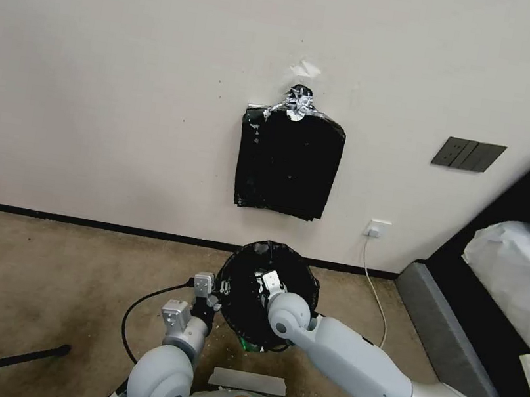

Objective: Place a trash bag onto the trash bin.

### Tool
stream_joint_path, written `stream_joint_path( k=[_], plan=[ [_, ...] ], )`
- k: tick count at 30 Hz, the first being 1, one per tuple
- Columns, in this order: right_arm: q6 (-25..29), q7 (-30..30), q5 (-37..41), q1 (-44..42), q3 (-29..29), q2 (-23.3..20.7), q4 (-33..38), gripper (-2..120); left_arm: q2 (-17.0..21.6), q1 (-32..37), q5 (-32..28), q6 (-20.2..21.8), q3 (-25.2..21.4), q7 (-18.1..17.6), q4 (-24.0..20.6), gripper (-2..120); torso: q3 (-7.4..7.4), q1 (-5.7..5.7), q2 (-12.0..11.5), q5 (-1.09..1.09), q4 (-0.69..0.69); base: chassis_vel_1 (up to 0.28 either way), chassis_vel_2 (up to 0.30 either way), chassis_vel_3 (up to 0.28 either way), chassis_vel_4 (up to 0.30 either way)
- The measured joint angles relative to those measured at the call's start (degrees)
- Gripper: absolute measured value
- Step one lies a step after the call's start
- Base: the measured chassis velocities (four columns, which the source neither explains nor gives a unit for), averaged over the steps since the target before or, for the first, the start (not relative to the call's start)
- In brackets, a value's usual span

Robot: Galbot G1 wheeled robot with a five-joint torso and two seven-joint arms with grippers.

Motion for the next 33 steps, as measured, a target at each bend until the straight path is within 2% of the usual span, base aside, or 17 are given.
stream_joint_path(
  k=[17, 26, 27, 31, 32, 33],
  plan=[
    [0.0, -0.2, -0.1, -1.0, 0.8, 0.0, -0.2, 0, 0.0, 0.6, -0.1, -0.1, 0.5, 0.1, -0.9, 2, 0.00, 0.00, 0.0, 0.00, 0.00, 0.000, 0.000, 0.000, 0.000],
    [0.0, -0.1, 0.1, -1.0, 1.0, -1.0, 2.0, 0, 0.1, 0.6, -0.1, -0.1, 0.3, 0.1, -0.7, 2, 0.00, 0.00, 0.0, 0.00, 0.00, 0.000, 0.000, 0.000, 0.000],
    [0.0, 0.0, 1.0, -1.0, 1.5, -2.4, 5.0, 1, -0.1, 0.3, -0.1, -0.1, 0.4, 0.1, 0.0, 2, 0.00, 0.00, 0.0, 0.00, 0.00, 0.000, 0.000, 0.000, 0.000],
    [0.0, -0.1, 2.7, -1.6, 3.3, -4.8, 10.4, 14, -0.3, -0.2, -0.5, 0.0, 0.4, -0.2, 1.1, 2, 0.00, 0.00, 0.0, 0.01, 0.00, 0.000, 0.000, 0.000, 0.000],
    [0.0, -0.1, 2.7, -1.6, 3.3, -4.8, 10.4, 14, -0.3, -0.2, -0.5, 0.0, 0.4, -0.2, 1.1, 2, 0.00, 0.00, 0.0, 0.01, 0.00, 0.000, 0.000, 0.000, 0.000],
    [0.0, -0.7, 3.1, -2.0, 4.1, -6.0, 12.6, 21, -0.4, -0.4, -1.0, 0.2, 0.3, -0.6, 1.5, 2, 0.00, 0.00, 0.0, 0.00, 0.01, 0.000, 0.000, 0.000, 0.000]
  ],
)
